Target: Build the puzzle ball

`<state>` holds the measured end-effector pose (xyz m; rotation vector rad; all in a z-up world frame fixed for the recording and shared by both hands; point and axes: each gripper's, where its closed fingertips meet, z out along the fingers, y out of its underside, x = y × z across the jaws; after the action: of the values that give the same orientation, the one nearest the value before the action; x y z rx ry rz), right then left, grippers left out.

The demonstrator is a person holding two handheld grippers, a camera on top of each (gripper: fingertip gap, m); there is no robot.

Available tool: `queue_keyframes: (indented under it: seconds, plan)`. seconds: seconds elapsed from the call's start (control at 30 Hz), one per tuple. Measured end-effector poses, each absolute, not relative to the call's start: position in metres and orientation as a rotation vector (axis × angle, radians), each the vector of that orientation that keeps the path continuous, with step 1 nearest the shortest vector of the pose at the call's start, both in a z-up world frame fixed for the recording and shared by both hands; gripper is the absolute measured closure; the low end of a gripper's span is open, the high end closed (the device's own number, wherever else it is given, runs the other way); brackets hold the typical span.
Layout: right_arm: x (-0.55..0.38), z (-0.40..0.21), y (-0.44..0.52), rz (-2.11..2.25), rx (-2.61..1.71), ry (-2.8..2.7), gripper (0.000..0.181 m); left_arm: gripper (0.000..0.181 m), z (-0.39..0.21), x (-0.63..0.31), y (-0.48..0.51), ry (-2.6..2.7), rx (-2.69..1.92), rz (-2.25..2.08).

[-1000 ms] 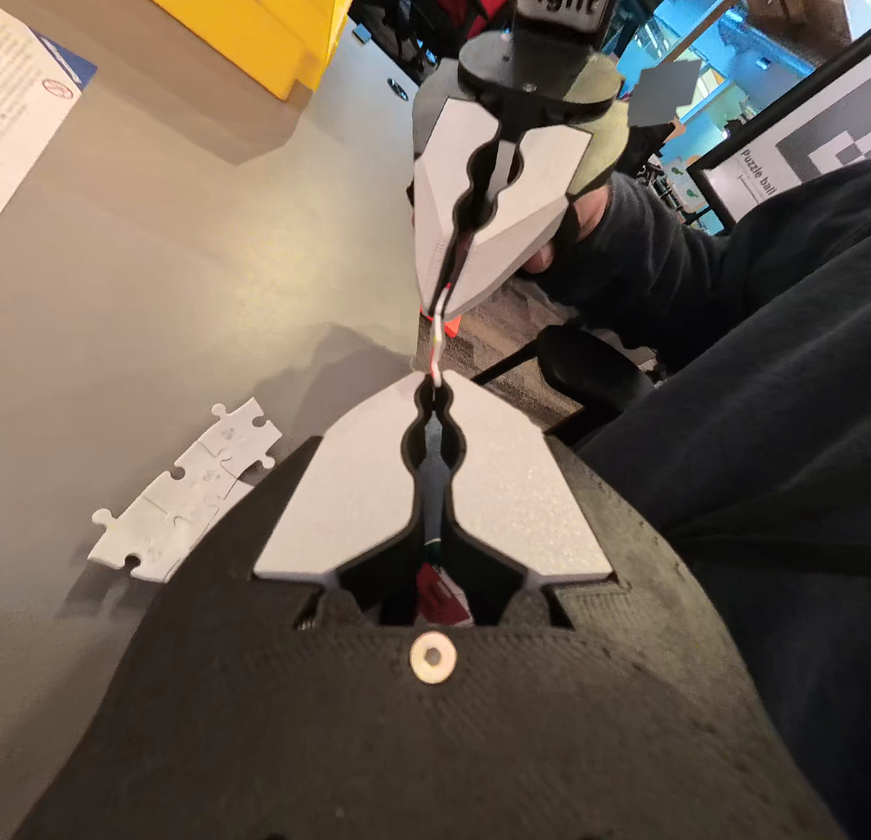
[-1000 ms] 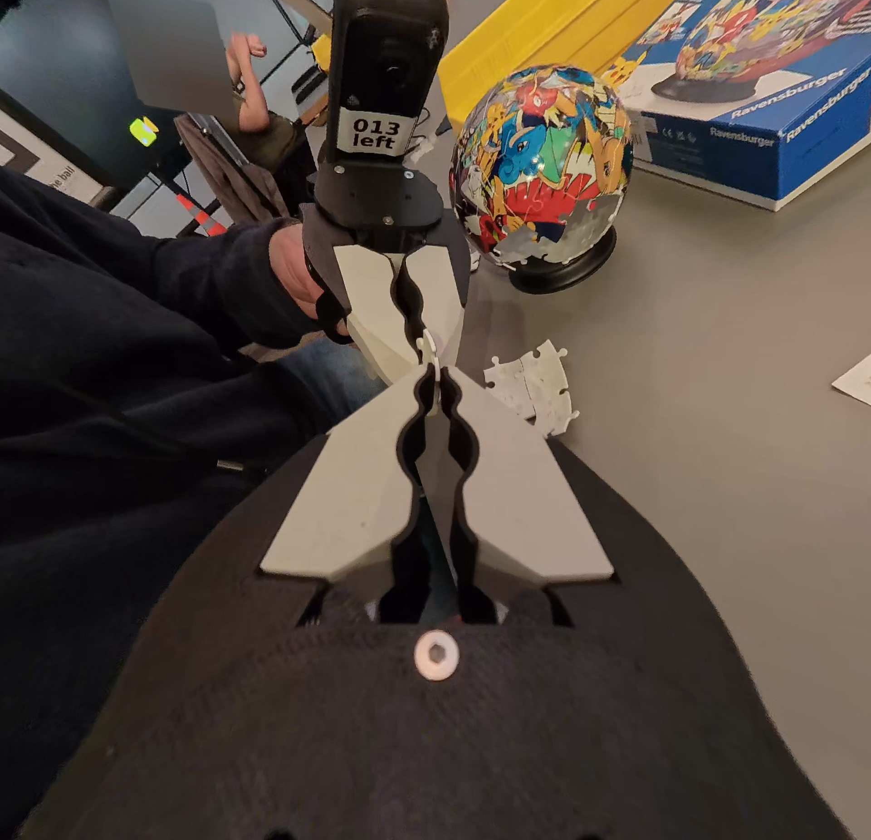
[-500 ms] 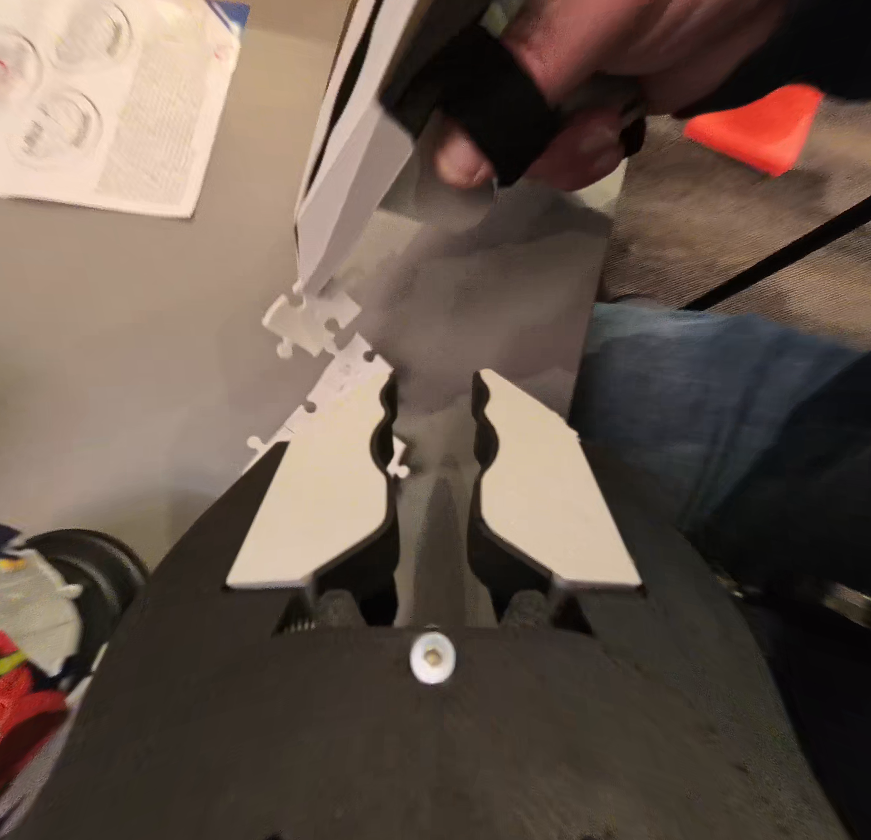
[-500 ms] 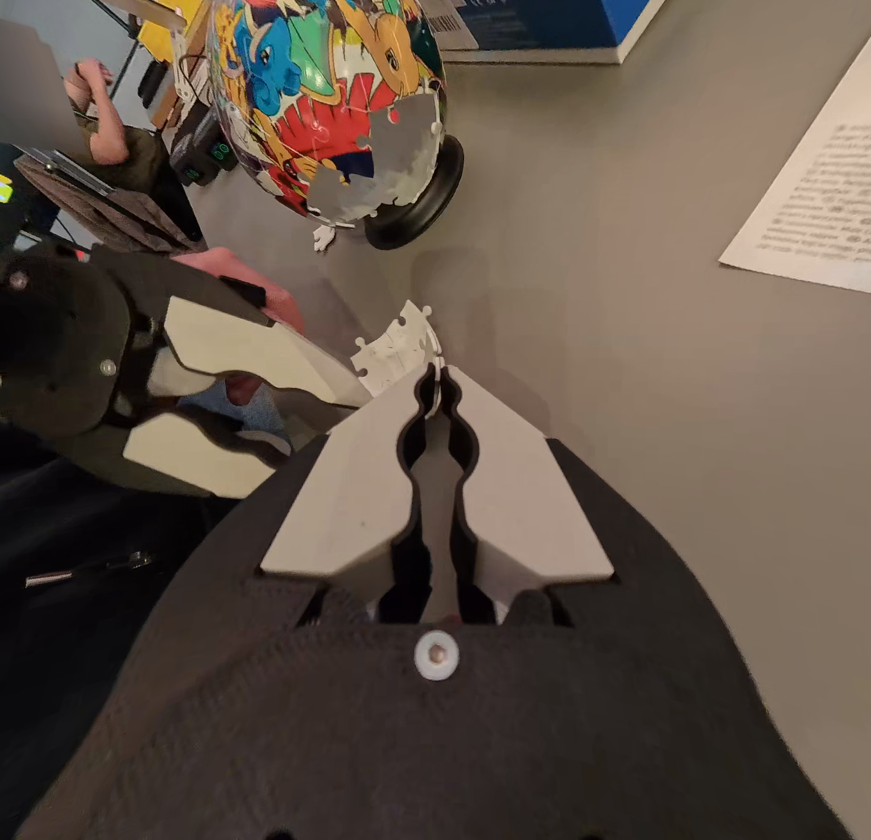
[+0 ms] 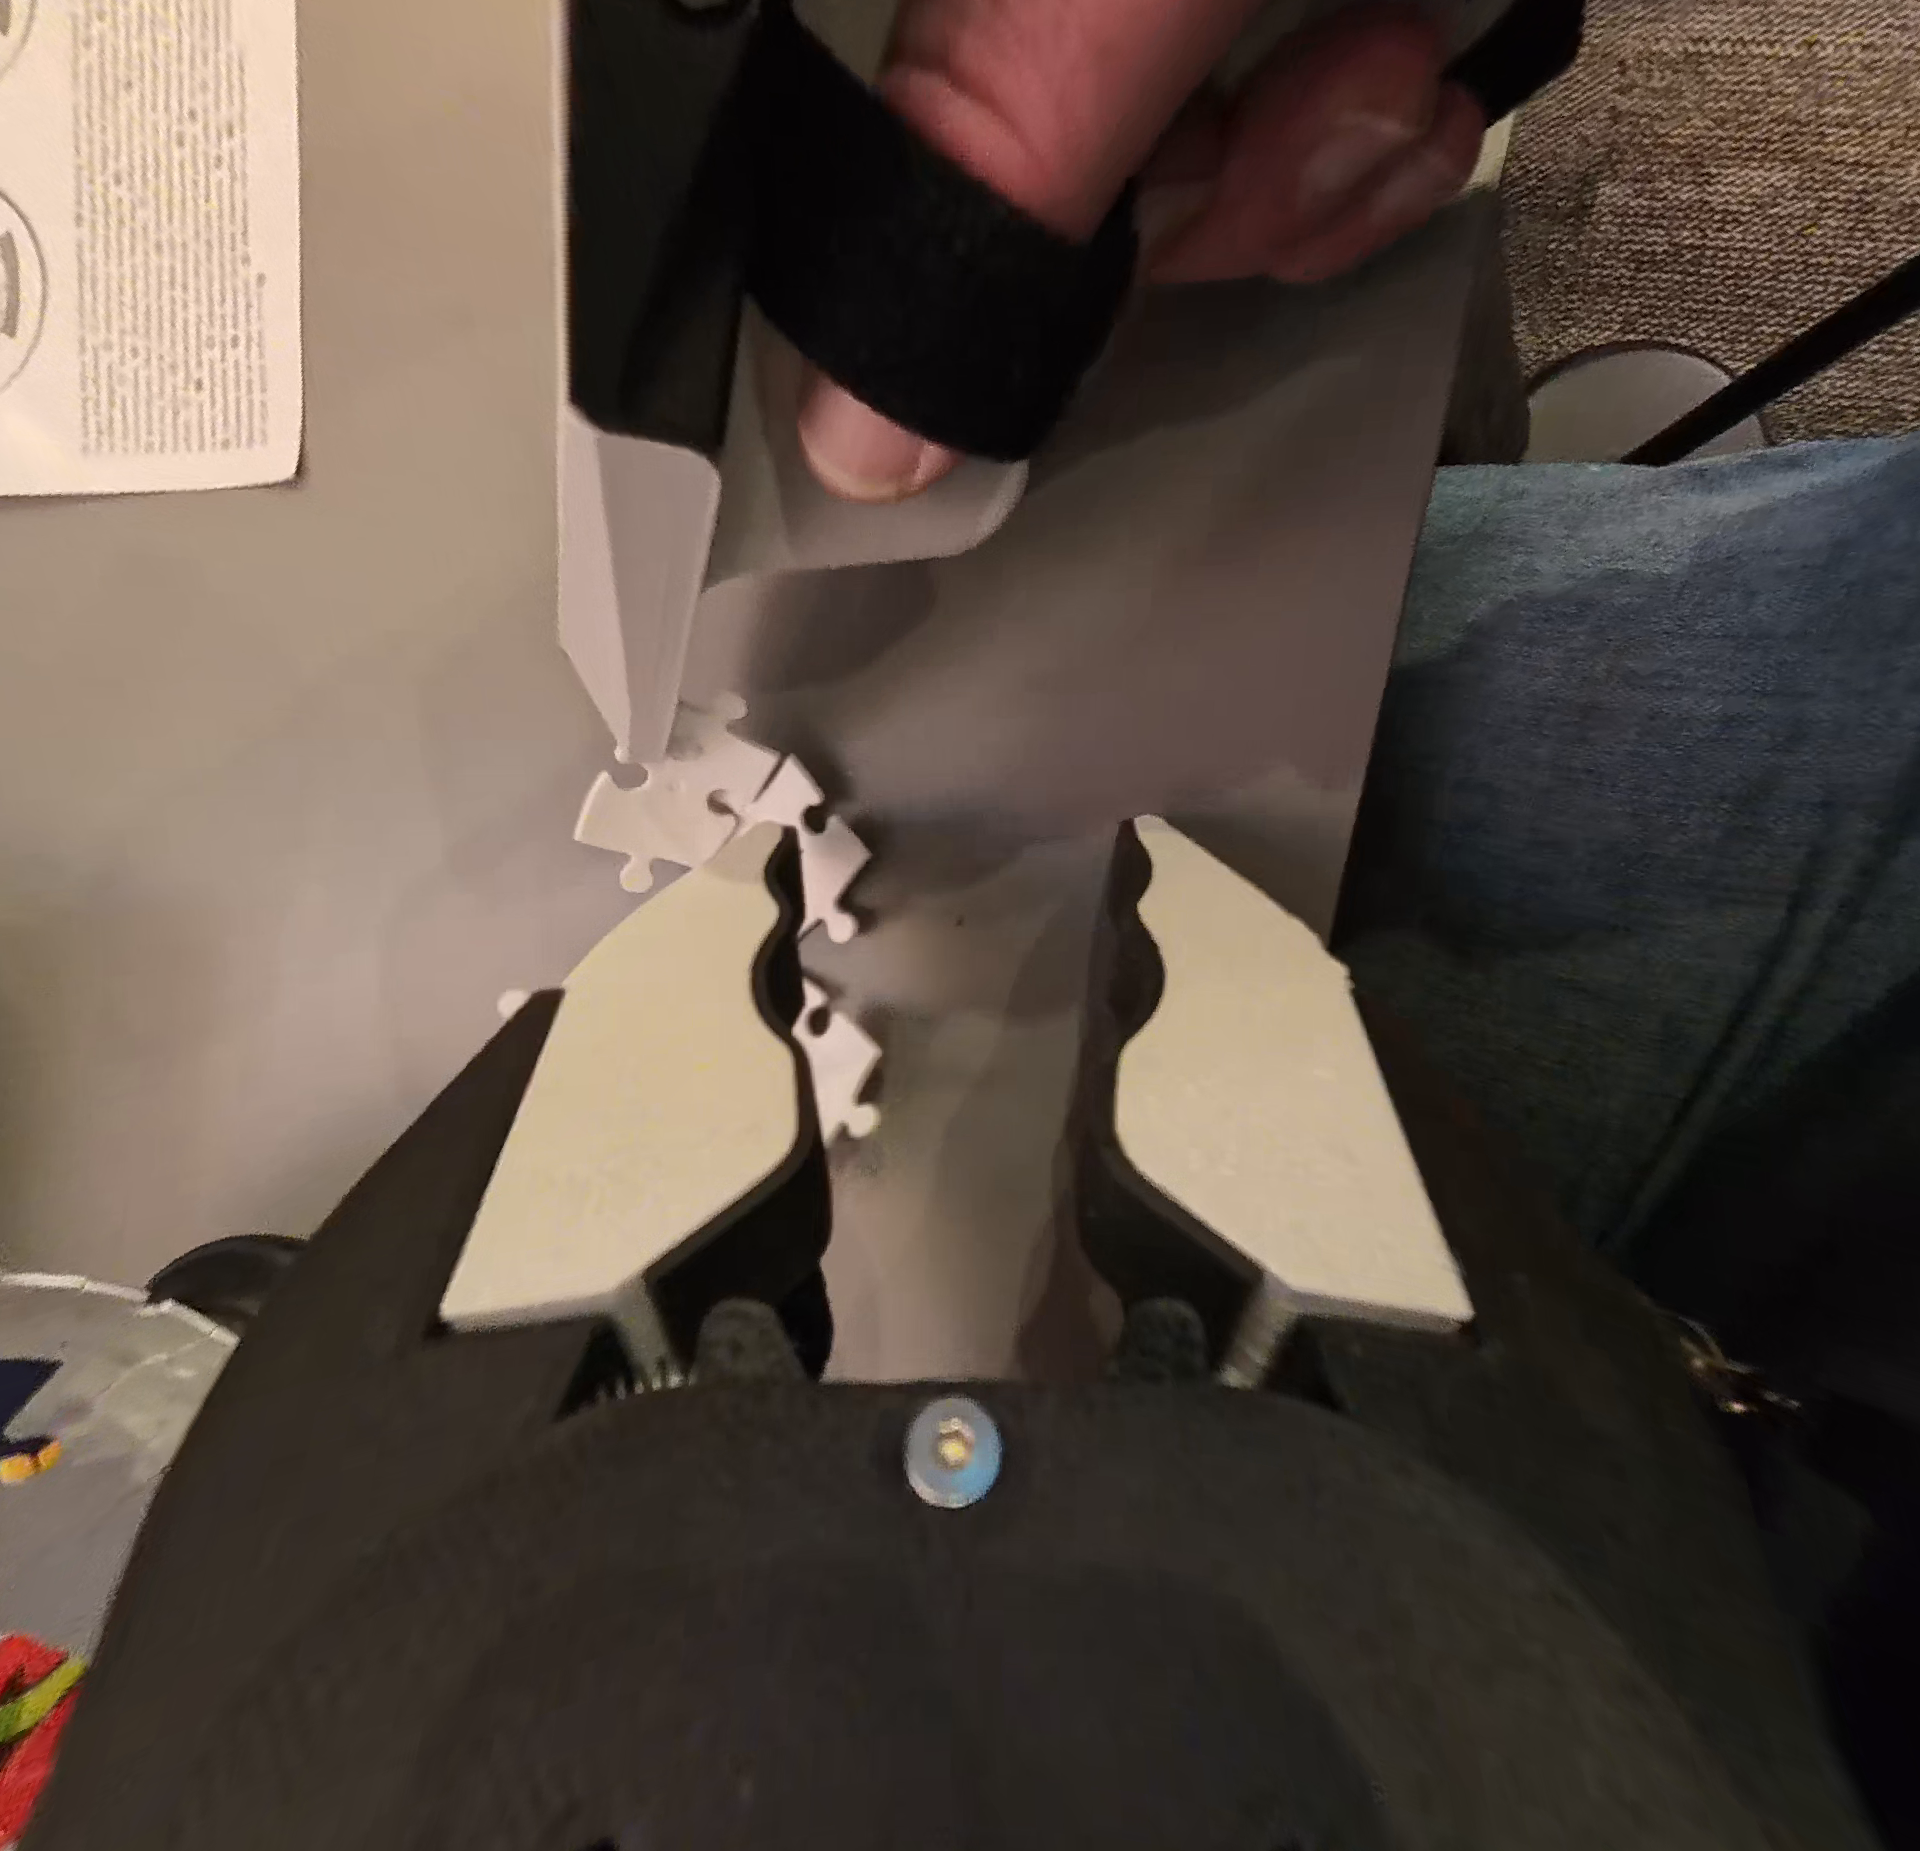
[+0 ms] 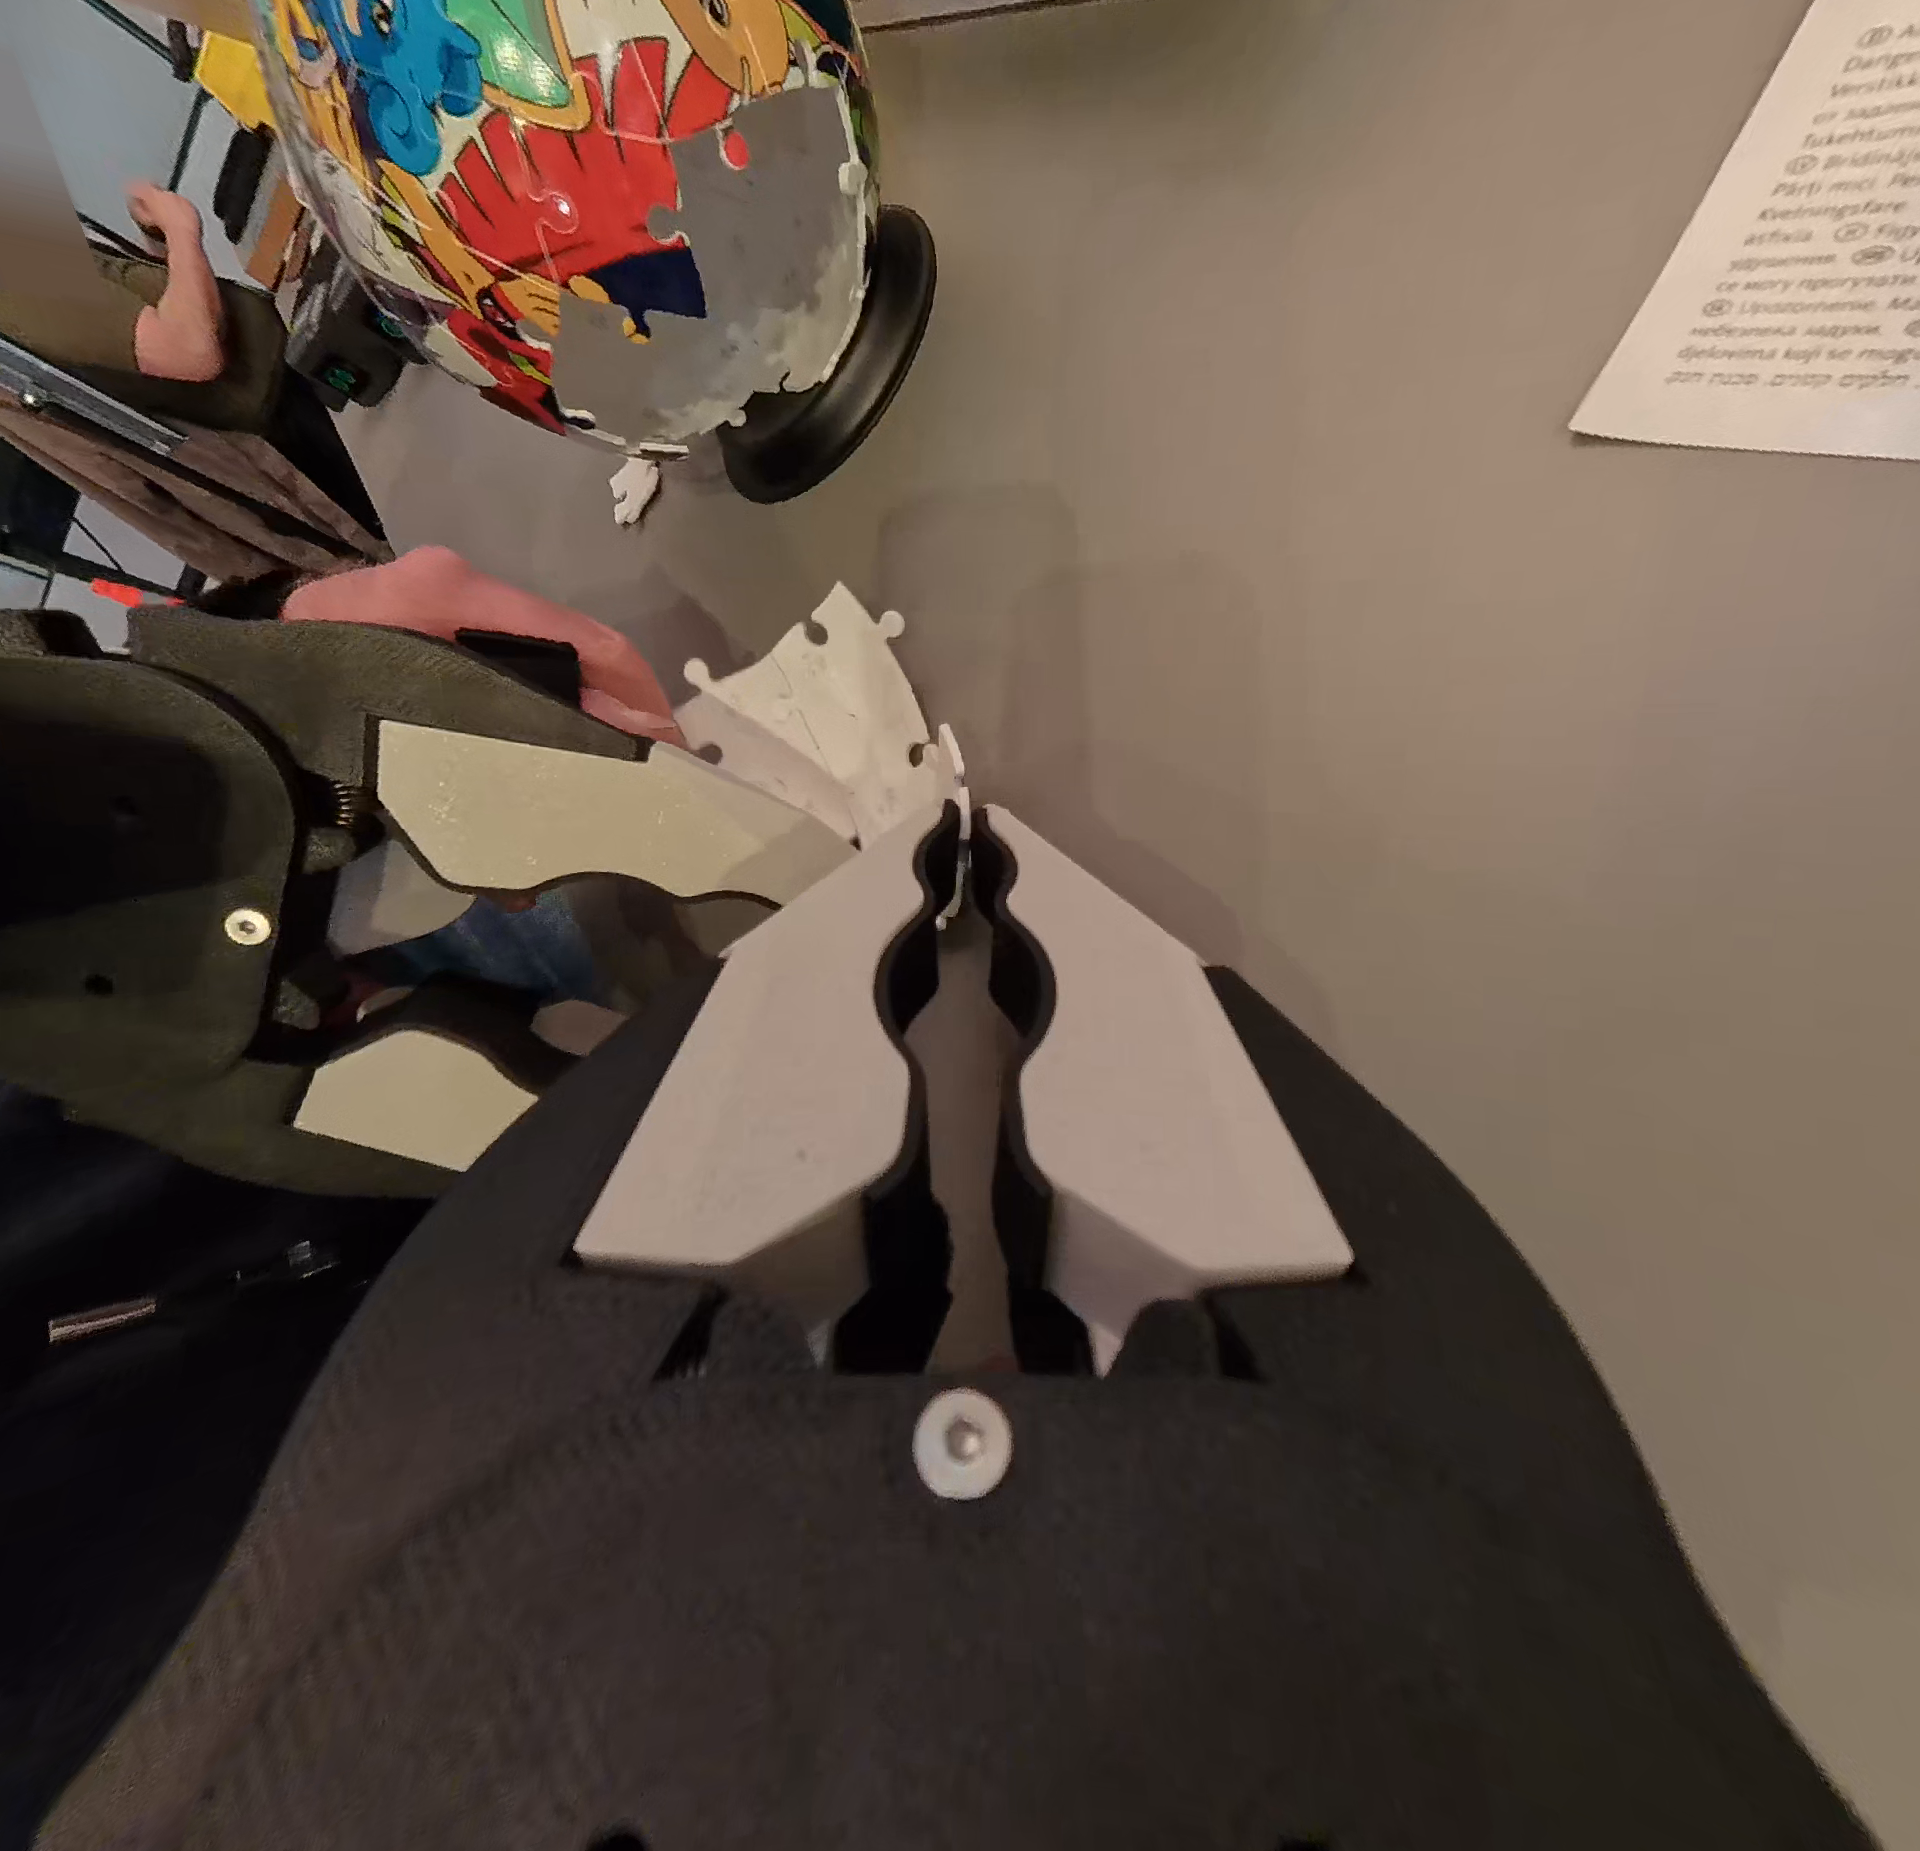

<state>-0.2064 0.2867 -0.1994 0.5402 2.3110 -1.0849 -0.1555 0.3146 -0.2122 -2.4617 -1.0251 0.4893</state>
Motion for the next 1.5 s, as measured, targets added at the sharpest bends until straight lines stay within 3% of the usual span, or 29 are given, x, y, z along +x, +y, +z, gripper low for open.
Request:
queue_keyframes:
  seconds: [0.6,1.27,1.4,1.5]
  plan:
    - [-0.209,-0.196,0.294,-1.132,0.693,2.288,0.181,0.142,-0.215,-0.159,0.326,-1.118,-2.384,0.343]
    - [-0.205,-0.204,0.293,-1.120,0.686,2.358,0.179,0.143,-0.215,-0.165,0.324,-1.141,-2.354,0.342]
    - [-0.206,-0.201,0.295,-1.138,0.634,2.395,0.166,0.143,-0.215,-0.165,0.324,-1.143,-2.350,0.339]
    - [-0.210,-0.195,0.295,-1.172,0.521,2.501,0.169,0.143,-0.215,-0.165,0.324,-1.140,-2.351,0.340]
